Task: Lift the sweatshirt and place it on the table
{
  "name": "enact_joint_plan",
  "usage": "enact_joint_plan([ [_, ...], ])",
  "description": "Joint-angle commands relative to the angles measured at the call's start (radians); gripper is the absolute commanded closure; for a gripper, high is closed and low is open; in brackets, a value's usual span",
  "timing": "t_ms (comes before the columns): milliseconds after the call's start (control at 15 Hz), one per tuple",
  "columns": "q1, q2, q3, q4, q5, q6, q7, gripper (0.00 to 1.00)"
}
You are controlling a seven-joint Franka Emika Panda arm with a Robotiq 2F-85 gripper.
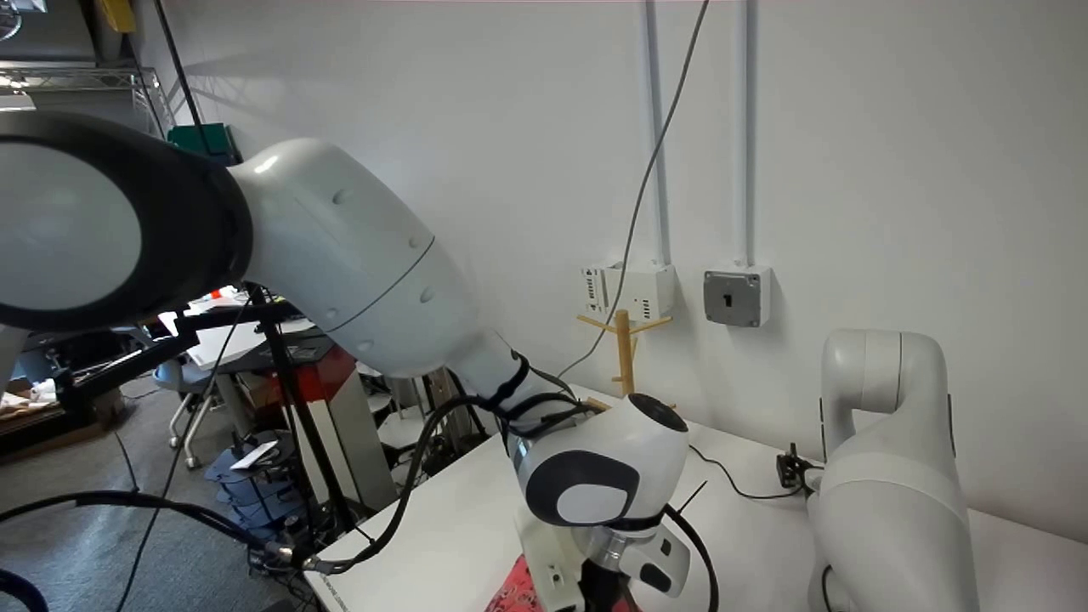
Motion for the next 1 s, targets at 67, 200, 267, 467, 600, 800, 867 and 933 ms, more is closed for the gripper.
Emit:
enact_joint_plan([
  [67,-0.016,0.011,0.001,0.035,0.007,-0.039,0.000,1.00],
  [200,-0.016,0.006,0.002,0.031,0.010,-0.036,0.003,1.00],
  [267,-0.009,-0.003,0.000,0.024,0.007,-0.032,0.011,1.00],
  [467,0.015,-0.070,0.004,-0.016,0.002,-0.027,0.042,1.00],
  [600,0.038,-0.147,0.011,-0.052,0.000,-0.024,0.064,1.00],
  [800,0.078,-0.255,0.019,-0.074,-0.016,-0.046,0.100,1.00],
  [867,0.095,-0.294,0.020,-0.080,-0.026,-0.058,0.115,1.00],
  [933,0.110,-0.332,0.022,-0.082,-0.035,-0.076,0.128,1.00],
])
